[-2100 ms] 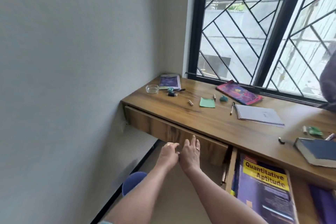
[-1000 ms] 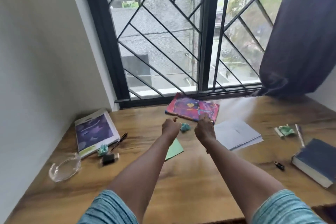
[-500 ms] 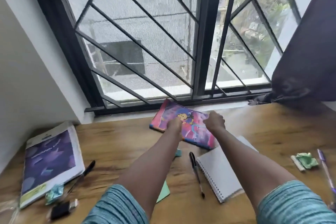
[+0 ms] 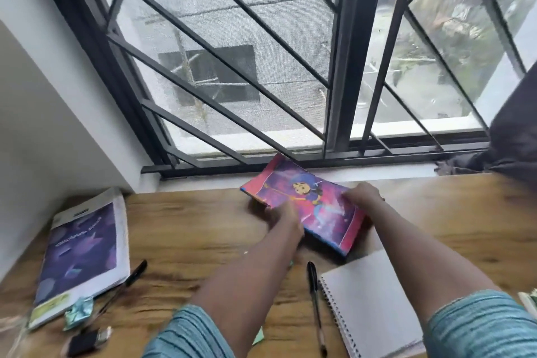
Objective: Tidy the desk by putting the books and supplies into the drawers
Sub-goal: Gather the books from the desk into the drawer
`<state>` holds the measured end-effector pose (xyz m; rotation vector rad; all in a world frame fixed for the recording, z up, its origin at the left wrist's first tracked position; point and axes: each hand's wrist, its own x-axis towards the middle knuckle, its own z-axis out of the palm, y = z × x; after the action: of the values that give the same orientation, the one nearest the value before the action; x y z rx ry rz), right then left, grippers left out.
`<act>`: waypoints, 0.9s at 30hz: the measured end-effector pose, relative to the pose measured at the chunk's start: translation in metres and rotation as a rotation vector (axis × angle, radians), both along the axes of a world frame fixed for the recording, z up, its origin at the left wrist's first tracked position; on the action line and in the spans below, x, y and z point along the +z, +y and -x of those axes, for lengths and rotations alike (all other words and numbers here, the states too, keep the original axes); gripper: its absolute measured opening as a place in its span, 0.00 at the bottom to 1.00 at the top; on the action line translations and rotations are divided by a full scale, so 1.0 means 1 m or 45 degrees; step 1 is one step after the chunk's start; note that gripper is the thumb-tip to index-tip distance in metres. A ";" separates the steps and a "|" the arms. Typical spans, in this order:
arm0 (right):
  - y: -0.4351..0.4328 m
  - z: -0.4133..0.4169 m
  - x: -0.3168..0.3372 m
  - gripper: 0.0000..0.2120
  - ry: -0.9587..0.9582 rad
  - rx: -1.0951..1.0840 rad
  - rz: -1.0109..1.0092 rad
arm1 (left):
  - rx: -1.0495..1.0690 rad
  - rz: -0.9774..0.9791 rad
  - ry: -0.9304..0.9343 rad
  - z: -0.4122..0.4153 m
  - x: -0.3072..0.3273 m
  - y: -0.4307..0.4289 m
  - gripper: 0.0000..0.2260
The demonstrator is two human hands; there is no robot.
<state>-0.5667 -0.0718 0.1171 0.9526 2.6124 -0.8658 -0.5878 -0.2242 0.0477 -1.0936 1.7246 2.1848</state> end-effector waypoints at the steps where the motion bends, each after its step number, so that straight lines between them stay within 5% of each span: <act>1: 0.001 0.001 0.001 0.21 0.018 0.015 0.023 | 0.064 -0.117 0.057 -0.002 0.008 -0.003 0.28; 7: -0.009 -0.007 0.023 0.18 0.121 -0.089 0.079 | 0.104 -0.232 0.220 -0.026 0.067 -0.016 0.15; 11: -0.031 -0.025 0.056 0.14 0.137 0.006 0.176 | 0.037 -0.227 0.310 -0.032 0.085 -0.051 0.18; 15: -0.074 -0.056 0.087 0.13 -0.061 0.069 0.887 | -0.108 -0.408 0.412 -0.051 0.103 -0.107 0.20; 18: -0.112 -0.082 0.098 0.15 -0.164 0.188 1.030 | -0.263 -0.363 0.410 -0.079 0.127 -0.160 0.20; 23: -0.179 -0.119 0.092 0.09 0.186 0.427 1.494 | -0.613 -0.247 0.399 -0.117 0.142 -0.260 0.06; 27: -0.225 -0.123 0.070 0.12 0.346 0.481 1.690 | -0.631 0.042 0.320 -0.138 0.145 -0.335 0.06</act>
<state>-0.4435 -0.2972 0.1866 -0.0379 1.5724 -2.1780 -0.4494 -0.5593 0.1930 -0.3425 1.8815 2.0354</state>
